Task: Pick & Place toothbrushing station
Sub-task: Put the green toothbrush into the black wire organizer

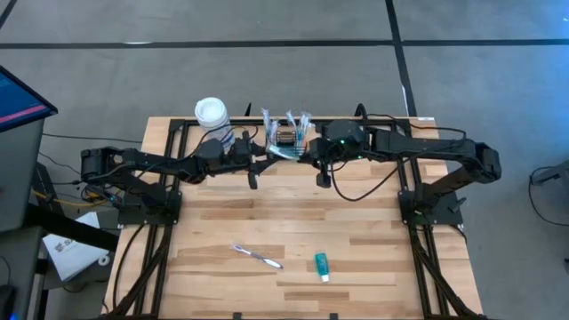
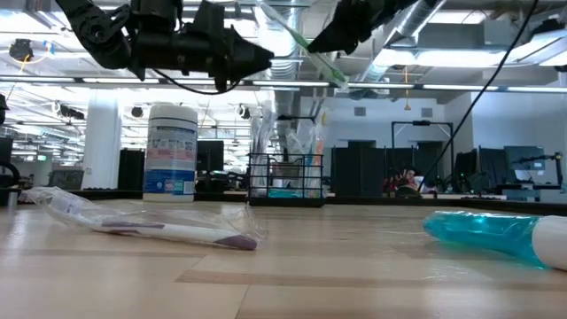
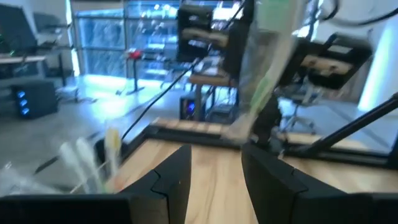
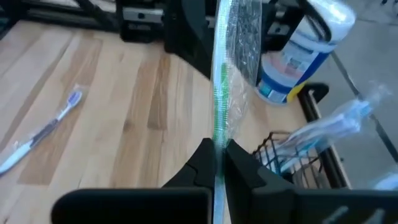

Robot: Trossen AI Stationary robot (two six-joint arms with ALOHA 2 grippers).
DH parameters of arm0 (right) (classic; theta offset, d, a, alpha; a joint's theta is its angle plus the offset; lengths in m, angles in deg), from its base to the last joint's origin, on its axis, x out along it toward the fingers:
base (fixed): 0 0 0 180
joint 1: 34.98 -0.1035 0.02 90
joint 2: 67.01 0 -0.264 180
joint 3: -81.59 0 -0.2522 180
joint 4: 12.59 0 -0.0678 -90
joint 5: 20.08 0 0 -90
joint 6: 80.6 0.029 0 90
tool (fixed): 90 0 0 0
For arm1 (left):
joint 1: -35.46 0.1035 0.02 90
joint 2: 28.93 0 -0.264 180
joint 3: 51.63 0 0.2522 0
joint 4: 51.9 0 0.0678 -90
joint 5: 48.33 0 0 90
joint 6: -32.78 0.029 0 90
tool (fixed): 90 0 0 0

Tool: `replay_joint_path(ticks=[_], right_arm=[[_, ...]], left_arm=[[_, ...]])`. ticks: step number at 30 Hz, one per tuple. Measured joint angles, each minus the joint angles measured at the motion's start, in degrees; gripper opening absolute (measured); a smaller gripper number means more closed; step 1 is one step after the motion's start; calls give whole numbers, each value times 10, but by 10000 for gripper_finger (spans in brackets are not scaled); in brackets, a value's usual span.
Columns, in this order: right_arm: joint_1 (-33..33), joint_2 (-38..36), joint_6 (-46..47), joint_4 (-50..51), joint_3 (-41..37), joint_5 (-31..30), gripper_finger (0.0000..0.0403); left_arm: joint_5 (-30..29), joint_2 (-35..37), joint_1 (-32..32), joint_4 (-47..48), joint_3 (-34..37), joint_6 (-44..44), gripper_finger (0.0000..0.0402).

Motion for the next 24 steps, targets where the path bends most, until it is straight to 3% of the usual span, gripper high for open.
replay_joint_path(ticks=[24], right_arm=[[-26, 13, 28, -93, 0, 0, 7]], left_arm=[[17, 0, -40, -168, 0, 9, 135]])
